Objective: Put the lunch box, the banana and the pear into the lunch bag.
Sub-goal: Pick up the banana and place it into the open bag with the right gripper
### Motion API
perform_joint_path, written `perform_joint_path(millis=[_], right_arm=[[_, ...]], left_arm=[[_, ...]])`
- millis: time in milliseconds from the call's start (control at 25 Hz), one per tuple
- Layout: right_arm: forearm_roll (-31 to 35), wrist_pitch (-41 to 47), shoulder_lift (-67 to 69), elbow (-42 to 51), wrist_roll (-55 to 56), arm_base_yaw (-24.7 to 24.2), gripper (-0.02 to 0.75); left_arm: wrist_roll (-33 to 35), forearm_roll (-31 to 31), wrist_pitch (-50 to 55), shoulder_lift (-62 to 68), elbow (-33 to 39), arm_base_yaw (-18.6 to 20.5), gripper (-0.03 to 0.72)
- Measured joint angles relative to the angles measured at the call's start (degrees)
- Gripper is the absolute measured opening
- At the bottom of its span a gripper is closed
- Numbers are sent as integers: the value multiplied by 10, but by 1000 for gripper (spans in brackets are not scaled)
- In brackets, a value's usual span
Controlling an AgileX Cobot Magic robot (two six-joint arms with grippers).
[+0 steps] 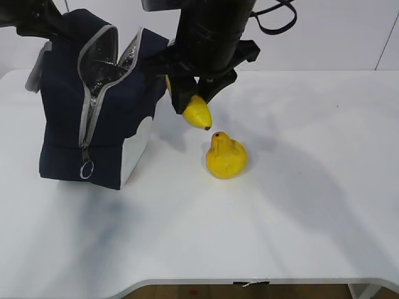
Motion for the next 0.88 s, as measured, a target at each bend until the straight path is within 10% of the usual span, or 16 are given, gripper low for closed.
perform_joint_path(millis=[880], right_arm=[[199, 0, -5, 95, -163, 0, 308]], left_arm=[[0, -19, 1, 0, 0, 0, -6]])
